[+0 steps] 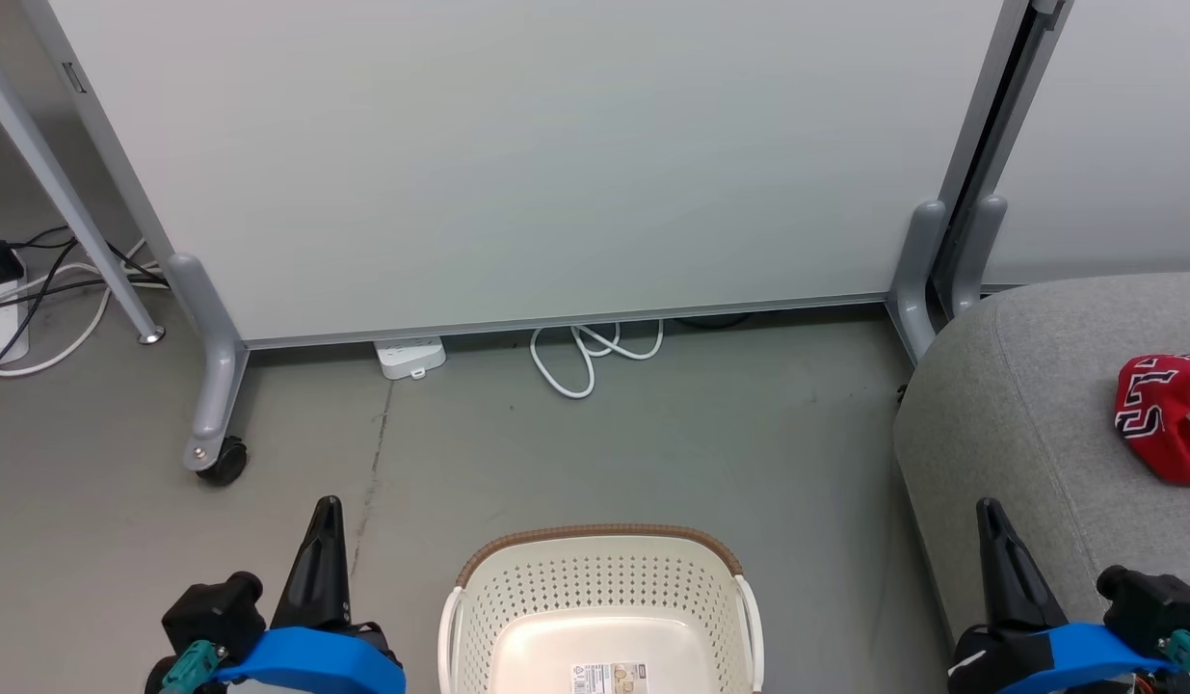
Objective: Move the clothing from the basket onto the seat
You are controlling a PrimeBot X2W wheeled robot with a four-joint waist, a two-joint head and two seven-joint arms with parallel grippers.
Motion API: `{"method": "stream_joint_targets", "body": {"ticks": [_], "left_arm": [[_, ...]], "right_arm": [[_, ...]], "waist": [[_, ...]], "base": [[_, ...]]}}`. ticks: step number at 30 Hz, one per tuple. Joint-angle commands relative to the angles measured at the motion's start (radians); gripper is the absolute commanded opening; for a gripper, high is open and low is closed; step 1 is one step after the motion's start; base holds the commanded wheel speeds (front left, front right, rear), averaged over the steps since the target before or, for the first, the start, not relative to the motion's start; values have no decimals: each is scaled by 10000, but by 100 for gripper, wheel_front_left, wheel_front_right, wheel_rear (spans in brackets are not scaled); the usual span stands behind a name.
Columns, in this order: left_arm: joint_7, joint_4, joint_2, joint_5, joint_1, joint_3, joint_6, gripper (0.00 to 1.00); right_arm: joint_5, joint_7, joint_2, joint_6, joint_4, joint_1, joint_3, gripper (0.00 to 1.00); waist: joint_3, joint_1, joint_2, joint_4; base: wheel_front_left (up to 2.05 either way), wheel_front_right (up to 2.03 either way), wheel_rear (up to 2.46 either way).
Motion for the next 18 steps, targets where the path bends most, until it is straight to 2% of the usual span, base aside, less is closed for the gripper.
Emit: {"method": "stream_joint_targets", "body": {"ticks": [1, 18], "left_arm": [[109, -203, 3, -583, -309, 136, -56, 0], [777, -321, 2, -3296, -427, 477, -135, 0]], "right_arm": [[611, 115, -24, 0, -209, -234, -32, 0], [3296, 773, -18, 0, -335, -370, -90, 0]], "waist": [[6, 0, 0, -11], [45, 0, 0, -82]], "base": [[0, 0, 0], [0, 0, 0]]}}
